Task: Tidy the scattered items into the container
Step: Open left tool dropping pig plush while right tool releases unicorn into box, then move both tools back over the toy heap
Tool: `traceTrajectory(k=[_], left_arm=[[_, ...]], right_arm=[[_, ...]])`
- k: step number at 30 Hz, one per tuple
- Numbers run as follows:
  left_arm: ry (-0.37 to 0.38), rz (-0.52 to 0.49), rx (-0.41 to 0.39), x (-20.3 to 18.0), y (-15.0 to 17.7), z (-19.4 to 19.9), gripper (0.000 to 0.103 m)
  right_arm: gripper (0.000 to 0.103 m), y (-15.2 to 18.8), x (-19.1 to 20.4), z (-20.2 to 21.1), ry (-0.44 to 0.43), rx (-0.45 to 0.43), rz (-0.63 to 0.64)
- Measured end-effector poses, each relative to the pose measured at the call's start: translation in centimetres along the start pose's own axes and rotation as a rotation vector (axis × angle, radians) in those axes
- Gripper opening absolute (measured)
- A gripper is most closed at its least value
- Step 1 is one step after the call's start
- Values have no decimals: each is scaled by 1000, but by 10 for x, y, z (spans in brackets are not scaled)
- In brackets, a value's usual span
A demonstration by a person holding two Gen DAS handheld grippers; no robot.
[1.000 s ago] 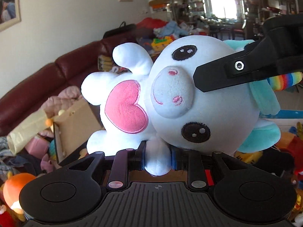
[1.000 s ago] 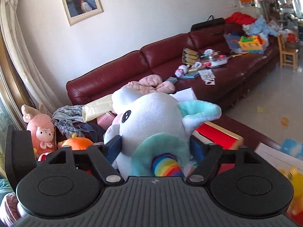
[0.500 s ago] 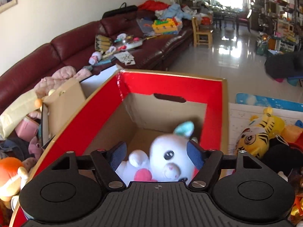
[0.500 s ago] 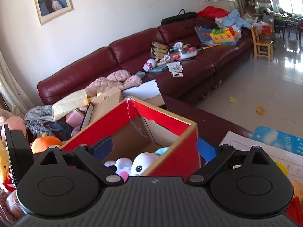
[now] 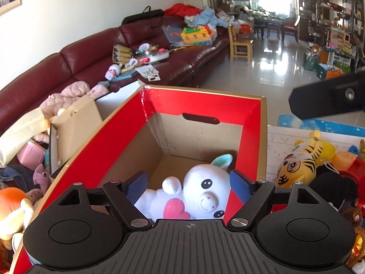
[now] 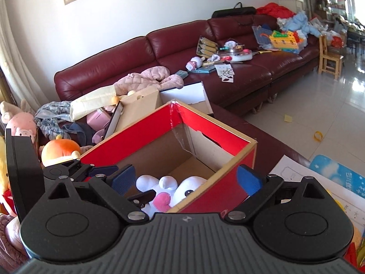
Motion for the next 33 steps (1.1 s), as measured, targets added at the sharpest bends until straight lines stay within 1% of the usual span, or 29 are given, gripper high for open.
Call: traceTrajectory(k=[6, 11, 14, 18, 23, 27, 33], left_arm=[[8, 16, 13, 7, 13, -1, 89], [11, 50, 32, 13, 24, -2, 89], [8, 56, 33, 15, 28, 1, 89], [20, 53, 23, 13, 31, 8, 90], [66, -4, -20, -4, 31, 22, 95], [81, -74, -54, -25, 29, 32, 95], [166, -147, -84, -61, 36, 47, 95]], right_arm=[[96, 0, 13, -7, 3, 28, 29], [96, 6, 21, -19, 6, 77, 37], [96, 8, 26, -21, 10, 89, 59], [96, 12, 26, -20, 9, 103, 49], [96, 25, 15, -12, 26, 112, 77], [96, 34, -1, 0, 30, 117, 23], [96, 53, -15, 24, 66, 117, 17]])
Point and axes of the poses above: each gripper's, at about its wrist camera, not at the fingertips, and z roughly against the way its jaws point, x to its left, y to its underside, the point moved 4 cm from there along -z, roughly the way its jaws point, and after that the axes turned 8 degrees about x, right-handed, at the moved point
